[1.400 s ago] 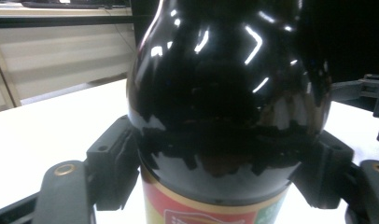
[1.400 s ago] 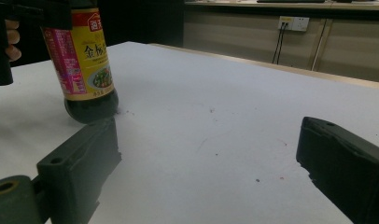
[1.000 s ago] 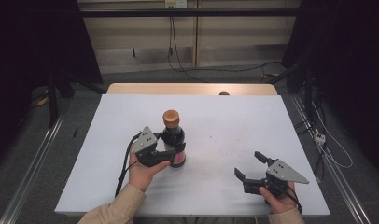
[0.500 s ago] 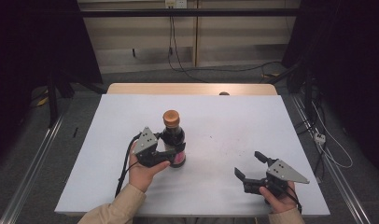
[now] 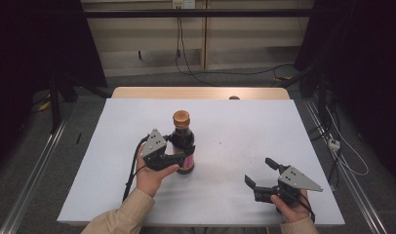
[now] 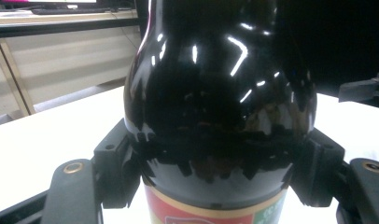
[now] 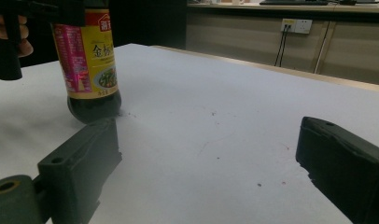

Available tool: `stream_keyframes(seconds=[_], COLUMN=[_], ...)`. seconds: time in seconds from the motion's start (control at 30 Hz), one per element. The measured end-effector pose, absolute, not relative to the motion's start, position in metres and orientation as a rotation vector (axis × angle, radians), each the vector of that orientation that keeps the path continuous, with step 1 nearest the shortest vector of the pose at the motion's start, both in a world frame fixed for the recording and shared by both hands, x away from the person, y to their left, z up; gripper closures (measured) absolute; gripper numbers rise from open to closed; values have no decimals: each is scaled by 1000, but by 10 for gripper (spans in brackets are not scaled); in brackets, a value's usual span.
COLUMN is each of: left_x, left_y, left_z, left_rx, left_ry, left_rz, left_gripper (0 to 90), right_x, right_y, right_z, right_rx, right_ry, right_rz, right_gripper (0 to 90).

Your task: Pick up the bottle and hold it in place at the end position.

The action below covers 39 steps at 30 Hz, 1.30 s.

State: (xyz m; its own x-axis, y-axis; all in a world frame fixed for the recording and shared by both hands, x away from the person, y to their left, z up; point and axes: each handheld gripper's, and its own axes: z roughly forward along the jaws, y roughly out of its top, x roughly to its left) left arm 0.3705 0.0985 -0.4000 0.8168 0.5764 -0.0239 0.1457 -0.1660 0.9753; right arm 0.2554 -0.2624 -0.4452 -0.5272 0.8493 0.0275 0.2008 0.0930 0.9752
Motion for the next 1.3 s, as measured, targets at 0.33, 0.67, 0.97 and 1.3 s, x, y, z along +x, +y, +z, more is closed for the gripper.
stream_keyframes(seconds=[0.33, 0.67, 0.97, 1.3], left_x=[388, 409, 425, 439], left_y=[85, 76, 70, 62], left_z=[-391, -393, -388, -398], left_rx=[1716, 1690, 1683, 1707], left_ry=[548, 590, 578, 614], left_rz=[433, 428, 450, 444], left_gripper=[288, 288, 288, 288], right_x=[255, 255, 255, 255], right_y=[-264, -264, -264, -264], right_z=[-445, -445, -446, -445], right_rx=[1039, 1038, 1039, 1030], right_ry=[1801, 1803, 1808, 1805], right_rz=[1466, 1467, 1468, 1474], right_gripper=[54, 54, 53, 53])
